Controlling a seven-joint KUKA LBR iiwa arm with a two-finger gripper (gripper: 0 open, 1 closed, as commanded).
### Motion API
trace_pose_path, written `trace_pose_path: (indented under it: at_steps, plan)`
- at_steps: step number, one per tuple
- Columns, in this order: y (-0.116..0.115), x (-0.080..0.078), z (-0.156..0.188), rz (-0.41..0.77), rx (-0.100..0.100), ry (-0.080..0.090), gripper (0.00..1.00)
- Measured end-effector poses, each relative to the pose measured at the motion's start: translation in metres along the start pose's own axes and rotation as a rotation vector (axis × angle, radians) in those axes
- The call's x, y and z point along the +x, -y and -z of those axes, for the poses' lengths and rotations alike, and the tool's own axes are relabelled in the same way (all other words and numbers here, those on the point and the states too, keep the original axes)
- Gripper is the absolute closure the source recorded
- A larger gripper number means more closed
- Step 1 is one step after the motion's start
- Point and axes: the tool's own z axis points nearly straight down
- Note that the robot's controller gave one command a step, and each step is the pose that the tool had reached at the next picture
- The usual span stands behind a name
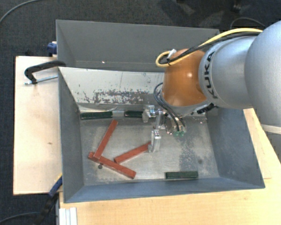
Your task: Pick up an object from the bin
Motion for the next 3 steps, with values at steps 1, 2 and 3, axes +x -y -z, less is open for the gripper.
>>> trace_pose_path:
  at_steps: [1, 2, 3]
  plan:
    - [-0.059, 0.079, -0.002, 0.093, -0.002, -0.001, 0.00]
    - [-0.172, 0.043, 0.001, 0.002, -0.005, 0.010, 0.00]
    - [-0.127, 0.056, -0.001, 0.617, 0.003, 0.003, 0.00]
